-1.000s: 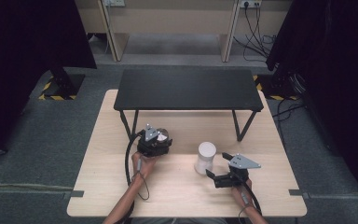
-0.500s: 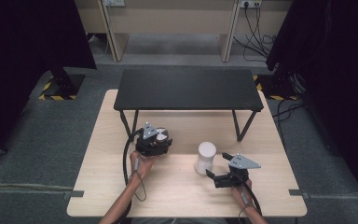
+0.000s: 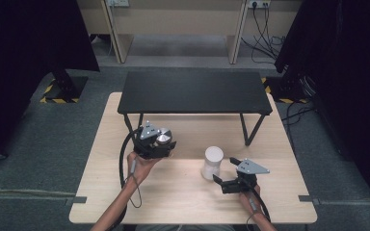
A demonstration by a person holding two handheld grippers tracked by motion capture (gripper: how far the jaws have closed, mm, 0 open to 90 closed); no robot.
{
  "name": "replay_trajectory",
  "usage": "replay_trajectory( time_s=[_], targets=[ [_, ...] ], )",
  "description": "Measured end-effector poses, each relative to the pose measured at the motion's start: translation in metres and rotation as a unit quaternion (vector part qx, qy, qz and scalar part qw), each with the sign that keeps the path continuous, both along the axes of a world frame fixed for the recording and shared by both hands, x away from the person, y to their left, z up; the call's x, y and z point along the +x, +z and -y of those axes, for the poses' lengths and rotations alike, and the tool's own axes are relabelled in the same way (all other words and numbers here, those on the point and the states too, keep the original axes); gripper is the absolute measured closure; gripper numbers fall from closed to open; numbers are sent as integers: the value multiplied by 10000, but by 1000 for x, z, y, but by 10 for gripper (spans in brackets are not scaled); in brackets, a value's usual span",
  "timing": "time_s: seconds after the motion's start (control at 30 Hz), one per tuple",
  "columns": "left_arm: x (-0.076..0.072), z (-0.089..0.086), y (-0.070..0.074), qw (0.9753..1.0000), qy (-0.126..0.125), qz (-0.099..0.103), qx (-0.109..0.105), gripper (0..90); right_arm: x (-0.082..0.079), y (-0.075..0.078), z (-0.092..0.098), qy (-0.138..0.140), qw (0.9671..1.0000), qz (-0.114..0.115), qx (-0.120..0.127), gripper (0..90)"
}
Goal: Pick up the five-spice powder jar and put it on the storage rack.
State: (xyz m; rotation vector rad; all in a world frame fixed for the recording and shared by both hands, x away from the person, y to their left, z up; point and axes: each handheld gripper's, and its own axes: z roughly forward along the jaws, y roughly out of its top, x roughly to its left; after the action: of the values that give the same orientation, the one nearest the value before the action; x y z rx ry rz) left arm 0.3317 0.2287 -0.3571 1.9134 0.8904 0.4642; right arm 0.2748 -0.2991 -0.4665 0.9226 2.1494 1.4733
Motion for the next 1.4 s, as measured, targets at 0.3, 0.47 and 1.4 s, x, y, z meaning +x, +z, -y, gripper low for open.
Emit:
replay_trajectory(
  time_s=[0.3, 0.47, 1.4],
  targets=[
    [-1, 2, 29, 9996, -273, -6, 65, 308, 0, 0, 0, -4, 10000, 3, -1, 4],
    [4, 1, 40, 9996, -273, -37, 19, 308, 0, 0, 0, -1, 10000, 6, 0, 4],
    [9, -12, 109, 9999, 52, 120, -35, 308, 0, 0, -1, 8, 10000, 25, -31, 5]
  ],
)
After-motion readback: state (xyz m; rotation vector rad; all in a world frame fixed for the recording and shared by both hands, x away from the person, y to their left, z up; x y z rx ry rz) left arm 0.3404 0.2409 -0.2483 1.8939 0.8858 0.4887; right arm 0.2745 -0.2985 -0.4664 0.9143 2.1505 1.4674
